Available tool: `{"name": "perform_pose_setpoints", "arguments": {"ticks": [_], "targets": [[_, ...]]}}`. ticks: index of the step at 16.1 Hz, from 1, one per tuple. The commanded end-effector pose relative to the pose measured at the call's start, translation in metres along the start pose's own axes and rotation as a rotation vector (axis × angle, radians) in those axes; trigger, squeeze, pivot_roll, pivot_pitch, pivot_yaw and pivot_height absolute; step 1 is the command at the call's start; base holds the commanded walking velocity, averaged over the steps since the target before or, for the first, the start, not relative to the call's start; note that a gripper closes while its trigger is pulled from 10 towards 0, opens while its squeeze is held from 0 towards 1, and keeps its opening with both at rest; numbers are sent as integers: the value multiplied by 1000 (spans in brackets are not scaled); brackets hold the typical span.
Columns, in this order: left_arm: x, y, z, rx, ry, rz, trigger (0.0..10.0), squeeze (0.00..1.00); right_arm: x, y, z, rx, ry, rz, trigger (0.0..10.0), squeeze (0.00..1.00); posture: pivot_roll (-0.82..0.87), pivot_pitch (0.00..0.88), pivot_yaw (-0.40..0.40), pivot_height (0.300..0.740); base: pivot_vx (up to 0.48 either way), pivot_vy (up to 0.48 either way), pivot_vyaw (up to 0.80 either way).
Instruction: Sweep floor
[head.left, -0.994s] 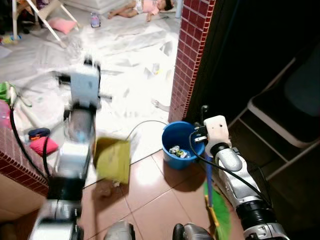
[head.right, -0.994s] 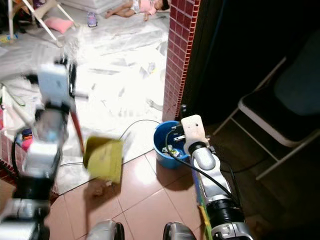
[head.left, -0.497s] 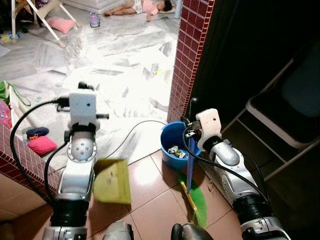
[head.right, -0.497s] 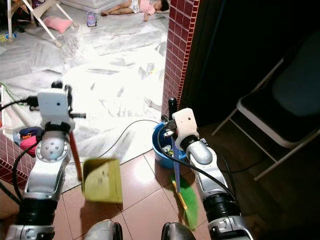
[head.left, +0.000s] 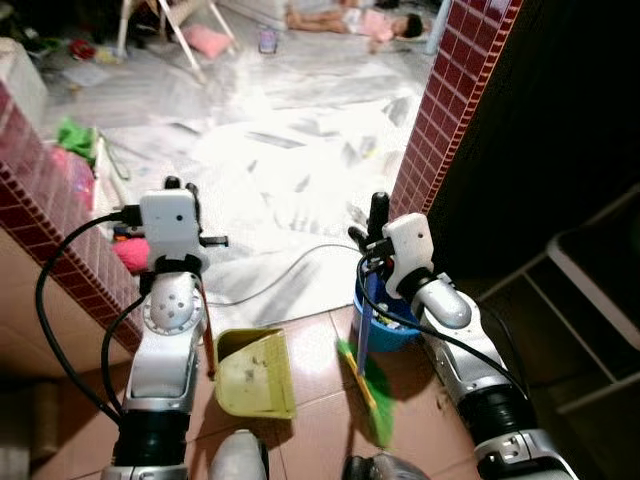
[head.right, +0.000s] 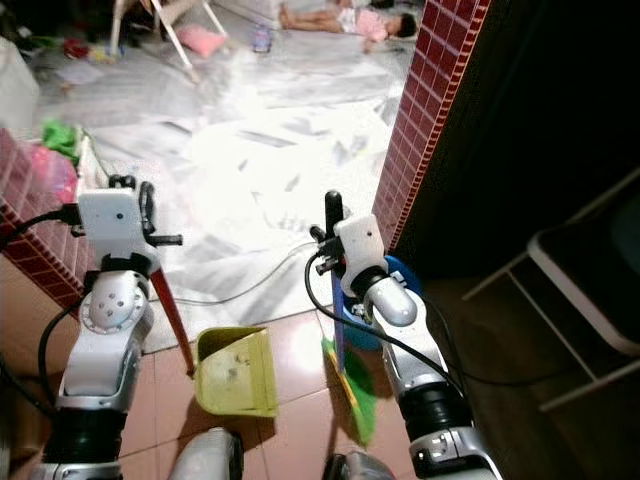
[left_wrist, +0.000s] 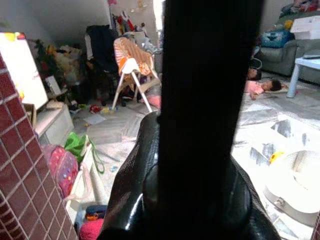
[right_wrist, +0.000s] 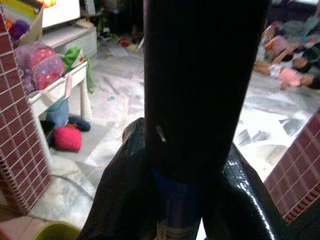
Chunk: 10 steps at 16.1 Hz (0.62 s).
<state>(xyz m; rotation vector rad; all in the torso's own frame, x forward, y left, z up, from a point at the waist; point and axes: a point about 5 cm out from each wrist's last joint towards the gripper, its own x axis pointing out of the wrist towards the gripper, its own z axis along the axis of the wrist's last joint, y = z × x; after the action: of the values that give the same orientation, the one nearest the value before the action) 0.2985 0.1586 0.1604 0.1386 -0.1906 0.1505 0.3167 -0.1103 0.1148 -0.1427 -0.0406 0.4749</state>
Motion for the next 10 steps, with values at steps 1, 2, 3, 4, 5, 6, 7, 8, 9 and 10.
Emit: {"name": "perform_pose_setpoints", "arguments": {"ticks": [1,2,3,4,5,6,7,8,9,10], "targets": [[1,0,18,-2,-77,1,10000,0,5,-4,22,-77,-83,-4,10000,0,7,62,-8,740,0,0,0],[0,-6,19,-19,-63,-26,10000,0,8,-7,36,-189,-100,-6,10000,0,6,63,-6,740,0,0,0],[0,-8,19,-20,-59,-38,10000,0,9,-8,40,-234,-100,-7,10000,0,3,64,-4,740,0,0,0],[-1,-10,18,-23,-54,-51,10000,0,10,-9,41,-276,-96,-2,10000,0,3,64,-4,740,0,0,0],[-1,-12,17,-24,-47,-60,10000,0,11,-9,42,-321,-90,4,10000,0,0,65,-2,740,0,0,0],[0,-14,16,-28,-32,-72,10000,0,11,-11,41,-371,-73,14,10000,0,0,66,-2,740,0,0,0],[-1,-15,15,-30,-24,-79,10000,0,11,-13,38,-389,-45,15,10000,0,-1,66,-2,740,0,0,0],[-1,-16,15,-26,-19,-85,10000,0,10,-14,34,-398,-18,20,10000,0,-1,67,-3,740,0,0,0],[-2,-17,13,-24,-4,-90,10000,0,9,-16,30,-399,0,20,10000,0,-1,69,-4,740,0,0,0],[-2,-17,12,-23,0,-92,10000,0,8,-17,28,-400,10,21,10000,0,-1,69,-4,740,0,0,0]]}}
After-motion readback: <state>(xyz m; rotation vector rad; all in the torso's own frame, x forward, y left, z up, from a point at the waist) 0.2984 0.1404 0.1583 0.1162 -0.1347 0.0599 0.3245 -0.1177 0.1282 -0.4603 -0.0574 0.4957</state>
